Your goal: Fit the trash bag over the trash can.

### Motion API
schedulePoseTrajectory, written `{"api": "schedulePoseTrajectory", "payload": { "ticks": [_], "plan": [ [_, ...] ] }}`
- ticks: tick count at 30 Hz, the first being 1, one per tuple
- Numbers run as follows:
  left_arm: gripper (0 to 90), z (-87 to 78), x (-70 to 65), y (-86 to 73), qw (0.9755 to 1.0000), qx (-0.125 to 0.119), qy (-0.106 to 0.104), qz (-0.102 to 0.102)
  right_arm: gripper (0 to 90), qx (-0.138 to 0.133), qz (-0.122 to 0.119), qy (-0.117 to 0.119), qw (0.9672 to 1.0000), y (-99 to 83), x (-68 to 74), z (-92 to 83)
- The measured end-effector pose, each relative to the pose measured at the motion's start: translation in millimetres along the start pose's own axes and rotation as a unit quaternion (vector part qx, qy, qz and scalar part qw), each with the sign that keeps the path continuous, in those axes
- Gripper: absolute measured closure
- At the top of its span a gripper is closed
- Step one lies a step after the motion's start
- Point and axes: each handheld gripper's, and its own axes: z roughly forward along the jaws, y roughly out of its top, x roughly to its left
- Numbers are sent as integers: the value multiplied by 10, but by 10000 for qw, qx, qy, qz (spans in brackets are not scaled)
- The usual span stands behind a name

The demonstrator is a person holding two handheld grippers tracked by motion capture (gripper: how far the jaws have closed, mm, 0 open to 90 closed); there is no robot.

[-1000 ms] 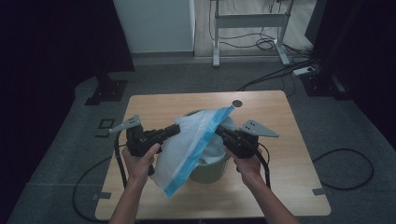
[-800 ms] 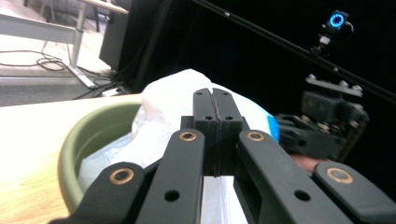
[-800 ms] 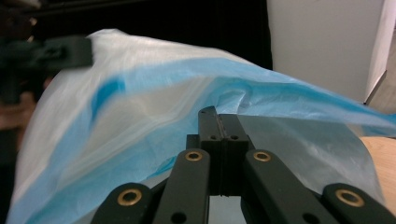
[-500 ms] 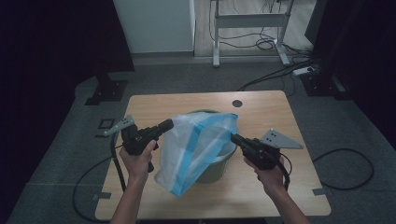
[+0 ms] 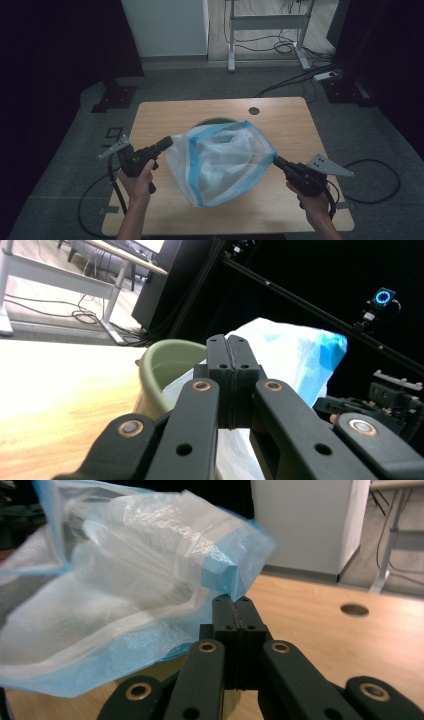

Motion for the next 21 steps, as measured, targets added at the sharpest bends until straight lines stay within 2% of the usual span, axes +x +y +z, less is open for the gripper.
{"api": "schedulePoseTrajectory", "payload": {
  "ticks": [8, 12, 21],
  "plan": [
    [900, -182, 167, -251, 9997, -27, 116, -215, 892, 295, 339, -198, 9988, -296, -130, 9],
    [900, -198, 198, -339, 9997, 4, 150, -171, 892, 438, 358, -406, 9976, -381, -204, 47],
    [900, -189, 236, -515, 9993, 243, 272, -32, 892, 658, 385, -604, 9953, -529, -283, 156]
  ]
}}
